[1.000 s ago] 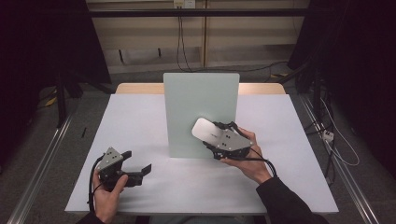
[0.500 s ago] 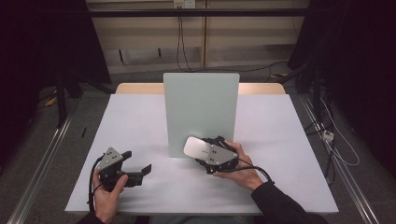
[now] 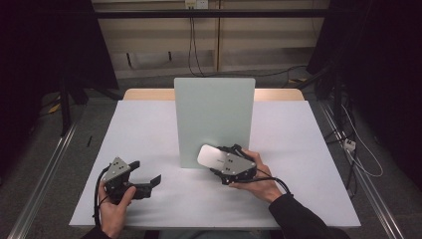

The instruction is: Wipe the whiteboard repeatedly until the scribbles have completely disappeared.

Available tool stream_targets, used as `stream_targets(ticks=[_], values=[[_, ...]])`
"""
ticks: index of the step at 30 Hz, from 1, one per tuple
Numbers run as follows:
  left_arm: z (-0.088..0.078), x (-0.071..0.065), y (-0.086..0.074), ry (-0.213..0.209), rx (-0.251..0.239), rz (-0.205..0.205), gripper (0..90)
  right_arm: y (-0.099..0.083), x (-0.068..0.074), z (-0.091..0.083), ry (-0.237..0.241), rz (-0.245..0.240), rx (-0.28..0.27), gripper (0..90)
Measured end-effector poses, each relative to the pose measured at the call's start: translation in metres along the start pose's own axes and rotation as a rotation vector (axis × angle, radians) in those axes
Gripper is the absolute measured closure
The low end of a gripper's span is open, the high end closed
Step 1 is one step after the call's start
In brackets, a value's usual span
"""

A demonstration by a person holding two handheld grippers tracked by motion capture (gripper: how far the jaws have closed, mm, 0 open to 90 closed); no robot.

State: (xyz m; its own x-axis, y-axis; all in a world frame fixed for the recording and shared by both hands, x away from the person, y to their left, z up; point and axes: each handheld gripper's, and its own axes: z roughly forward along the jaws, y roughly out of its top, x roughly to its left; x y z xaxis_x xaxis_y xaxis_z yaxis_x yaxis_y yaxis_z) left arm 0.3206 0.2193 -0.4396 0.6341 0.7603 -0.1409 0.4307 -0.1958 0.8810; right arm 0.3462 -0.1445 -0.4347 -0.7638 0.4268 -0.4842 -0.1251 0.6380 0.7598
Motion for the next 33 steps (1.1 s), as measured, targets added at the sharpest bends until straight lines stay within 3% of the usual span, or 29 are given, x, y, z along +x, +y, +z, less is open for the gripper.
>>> stream_targets(ticks=[7,13,19,25,33], values=[[0.0,0.0,0.0,0.0,0.004,0.004,4.2,0.0,-0.028,-0.027,-0.099,0.071,-0.047,31.2],[0.0,0.0,0.0,0.0,0.001,0.002,4.2,-0.001,-0.027,-0.027,-0.096,0.079,-0.041,31.2],[0.0,0.002,-0.001,-0.001,-0.003,-0.013,4.2,0.0,-0.021,-0.023,-0.047,0.115,-0.024,31.3],[0.0,0.001,-0.001,-0.002,-0.004,-0.011,4.2,0.004,-0.019,-0.026,0.035,0.22,0.006,31.3],[0.0,0.001,-0.001,0.001,0.0,-0.006,4.2,0.002,-0.014,-0.03,0.104,0.269,0.065,31.3]])
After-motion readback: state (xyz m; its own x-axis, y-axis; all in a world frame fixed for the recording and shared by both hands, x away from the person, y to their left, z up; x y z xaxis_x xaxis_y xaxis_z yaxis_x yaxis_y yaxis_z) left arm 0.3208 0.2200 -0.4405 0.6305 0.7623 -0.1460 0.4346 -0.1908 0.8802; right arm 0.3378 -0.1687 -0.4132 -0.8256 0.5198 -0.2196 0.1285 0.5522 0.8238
